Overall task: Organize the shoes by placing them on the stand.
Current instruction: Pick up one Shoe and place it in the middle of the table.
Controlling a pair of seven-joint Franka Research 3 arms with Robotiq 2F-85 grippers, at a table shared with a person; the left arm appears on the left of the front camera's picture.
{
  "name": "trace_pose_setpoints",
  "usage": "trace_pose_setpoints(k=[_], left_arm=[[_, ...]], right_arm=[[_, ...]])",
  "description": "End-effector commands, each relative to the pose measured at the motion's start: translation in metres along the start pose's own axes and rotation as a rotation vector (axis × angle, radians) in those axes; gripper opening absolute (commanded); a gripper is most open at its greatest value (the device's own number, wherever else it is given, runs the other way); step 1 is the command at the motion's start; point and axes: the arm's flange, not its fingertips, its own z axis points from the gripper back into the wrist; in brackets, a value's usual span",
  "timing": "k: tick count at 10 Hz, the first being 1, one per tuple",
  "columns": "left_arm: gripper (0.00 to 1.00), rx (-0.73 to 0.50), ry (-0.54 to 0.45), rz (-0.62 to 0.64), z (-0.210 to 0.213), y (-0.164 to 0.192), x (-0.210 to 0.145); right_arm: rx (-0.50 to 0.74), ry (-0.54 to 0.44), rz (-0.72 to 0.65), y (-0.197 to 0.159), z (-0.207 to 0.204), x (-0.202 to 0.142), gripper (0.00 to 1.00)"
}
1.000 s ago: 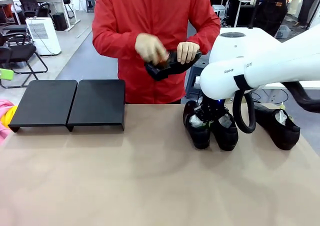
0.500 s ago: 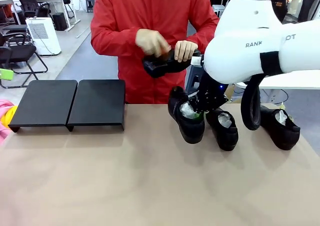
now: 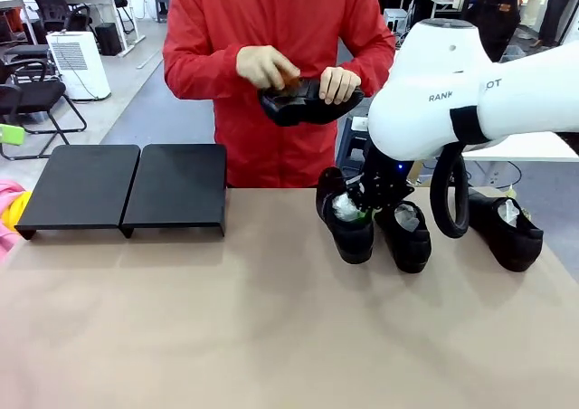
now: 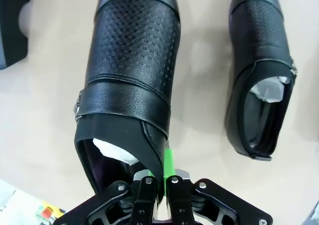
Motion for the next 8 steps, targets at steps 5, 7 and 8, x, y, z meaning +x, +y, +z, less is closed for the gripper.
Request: trace_pose_setpoints(k=[5,7,8], left_arm=[[1.0,-0.004,-0.003,-0.003,0.001,0.001,0.0],[1.0,-0.004,-0.003,-0.003,0.001,0.001,0.0],[1.0,-0.004,-0.003,-0.003,0.001,0.001,0.0]], right_arm=[[0.064,0.015,-0.044,0.111,0.033,-0.084,0.0],[0.094,0.047,-0.049,0.152,0.024,-0.112,0.0],[0.079,0.019,-0.072,0.173,0.009,-0.122,0.0]])
